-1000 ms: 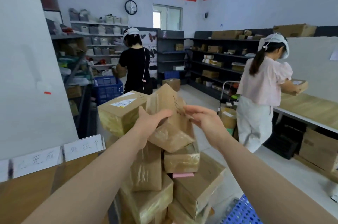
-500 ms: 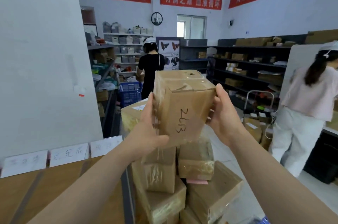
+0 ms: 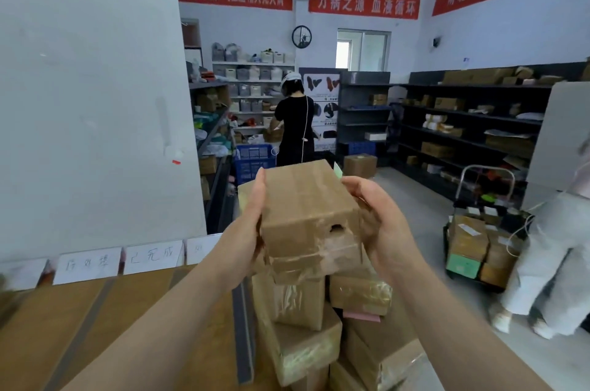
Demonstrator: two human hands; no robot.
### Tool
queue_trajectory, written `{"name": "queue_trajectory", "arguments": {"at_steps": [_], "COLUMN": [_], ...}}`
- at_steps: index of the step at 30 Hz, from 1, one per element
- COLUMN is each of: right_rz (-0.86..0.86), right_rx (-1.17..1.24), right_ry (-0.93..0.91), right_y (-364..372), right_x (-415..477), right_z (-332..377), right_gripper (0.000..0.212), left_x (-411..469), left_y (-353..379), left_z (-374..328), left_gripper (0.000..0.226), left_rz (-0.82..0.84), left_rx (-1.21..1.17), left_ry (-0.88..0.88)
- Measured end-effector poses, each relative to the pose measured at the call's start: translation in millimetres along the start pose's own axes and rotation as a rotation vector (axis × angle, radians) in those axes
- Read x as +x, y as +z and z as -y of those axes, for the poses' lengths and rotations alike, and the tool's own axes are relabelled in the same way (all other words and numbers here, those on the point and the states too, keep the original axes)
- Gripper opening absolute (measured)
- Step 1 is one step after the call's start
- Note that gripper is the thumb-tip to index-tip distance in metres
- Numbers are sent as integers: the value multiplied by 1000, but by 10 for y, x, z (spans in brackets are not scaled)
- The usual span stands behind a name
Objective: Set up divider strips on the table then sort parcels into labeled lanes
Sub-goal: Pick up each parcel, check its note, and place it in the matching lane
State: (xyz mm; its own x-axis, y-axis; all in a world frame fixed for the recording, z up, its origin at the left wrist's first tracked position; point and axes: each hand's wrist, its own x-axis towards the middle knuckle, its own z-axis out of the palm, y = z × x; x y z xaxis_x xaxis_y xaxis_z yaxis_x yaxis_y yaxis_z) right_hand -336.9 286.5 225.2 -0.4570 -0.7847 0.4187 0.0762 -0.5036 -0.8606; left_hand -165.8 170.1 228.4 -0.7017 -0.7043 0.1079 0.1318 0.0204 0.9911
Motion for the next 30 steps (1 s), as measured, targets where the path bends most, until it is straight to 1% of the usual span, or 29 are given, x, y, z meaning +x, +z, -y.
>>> {"name": "queue_trajectory", "arguments": {"at_steps": [1, 2, 4, 5, 6, 9, 10, 12, 15, 16, 18, 21, 23, 25, 28, 30], "right_rz": [-4, -27, -87, -100, -105, -90, -79, -42, 51, 86, 131, 164, 199, 222, 246, 249], "right_rx": [-28, -54, -75, -79, -85, -143, -199, -293, -371, -432, -562, -565, -521, -505, -502, -509], "right_ry": [-3, -6, -12, -18, -23, -27, -46, -98, -134, -140, -152, -156, -176, -176, -173, -171], "right_y": [48, 83, 128, 141, 153, 212, 232, 281, 366, 407, 478, 580, 653, 740, 834, 904], "right_x": [-11, -16, -34, -53, -68, -146, -168, -202, -211, -200, -169, -150, -153, -165, -171, -167], "right_z": [-32, -63, -114, -133, -155, -206, -213, -205, -183, -176, -175, -151, -169, -201, -270, -331], "right_gripper": [37, 36, 32, 32, 35, 59, 60, 49, 37, 36, 40, 31, 28, 27, 26, 27], "left_x": [-30, -62, -167, -168, -209, -265, -283, -309, -294, -306, -326, -342, -364, -386, -483, -567], "left_y": [-8, 24, 31, 5, -18, -28, -46, -103, -221, -235, -245, -289, -345, -403, -533, -635], "left_z": [32, 53, 139, 210, 259, 306, 305, 300, 337, 342, 387, 476, 538, 564, 611, 636], "left_gripper": [86, 88, 85, 85, 84, 82, 80, 73, 72, 75, 80, 87, 97, 99, 93, 81], "left_rz": [-43, -79, -68, -66, -56, -78, -88, -107, -130, -139, -153, -165, -130, -130, -168, -229], "left_rx": [96, 183, 307, 333, 329, 282, 232, 62, -162, -194, -235, -303, -320, -285, -204, -97], "left_ry": [0, 50, 163, 202, 235, 292, 295, 249, 135, 114, 109, 133, 137, 131, 103, 98]}}
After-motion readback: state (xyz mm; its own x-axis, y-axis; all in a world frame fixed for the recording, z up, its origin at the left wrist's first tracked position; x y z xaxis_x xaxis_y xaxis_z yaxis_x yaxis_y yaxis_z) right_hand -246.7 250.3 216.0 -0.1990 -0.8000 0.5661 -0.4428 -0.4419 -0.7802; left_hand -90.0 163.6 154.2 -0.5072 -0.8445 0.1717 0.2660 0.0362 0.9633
